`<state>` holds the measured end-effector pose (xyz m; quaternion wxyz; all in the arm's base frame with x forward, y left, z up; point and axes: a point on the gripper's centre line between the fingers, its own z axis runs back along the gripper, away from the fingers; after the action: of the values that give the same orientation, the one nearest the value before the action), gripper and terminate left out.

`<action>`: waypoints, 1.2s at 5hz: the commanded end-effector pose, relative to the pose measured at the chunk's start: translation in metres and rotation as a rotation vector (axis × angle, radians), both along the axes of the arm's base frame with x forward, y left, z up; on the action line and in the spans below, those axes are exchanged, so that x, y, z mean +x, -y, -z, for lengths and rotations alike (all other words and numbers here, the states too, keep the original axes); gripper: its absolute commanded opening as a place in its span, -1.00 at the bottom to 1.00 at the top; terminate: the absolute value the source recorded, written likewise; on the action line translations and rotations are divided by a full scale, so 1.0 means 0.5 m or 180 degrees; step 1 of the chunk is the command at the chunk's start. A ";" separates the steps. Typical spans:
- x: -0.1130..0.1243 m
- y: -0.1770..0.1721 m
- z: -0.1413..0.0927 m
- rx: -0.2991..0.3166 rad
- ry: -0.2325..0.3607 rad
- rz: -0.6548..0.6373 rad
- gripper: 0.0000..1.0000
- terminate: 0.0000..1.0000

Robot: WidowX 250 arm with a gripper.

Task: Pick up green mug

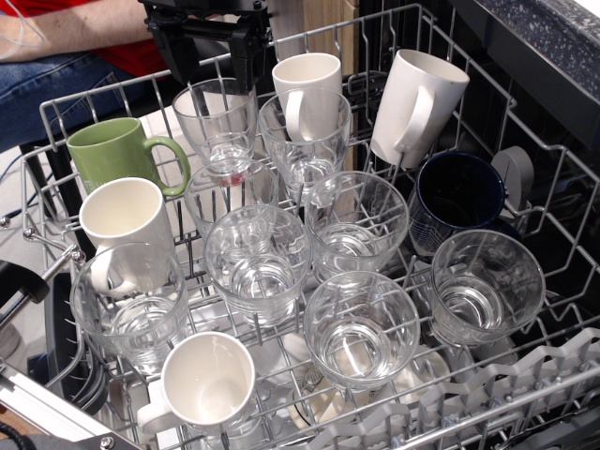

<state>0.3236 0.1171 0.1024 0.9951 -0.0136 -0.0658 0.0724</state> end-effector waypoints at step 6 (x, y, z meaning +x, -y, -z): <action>0.075 -0.265 -0.021 0.0049 0.0029 0.0671 1.00 -1.00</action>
<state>0.3606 0.2481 0.0826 0.9979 -0.0321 -0.0451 -0.0348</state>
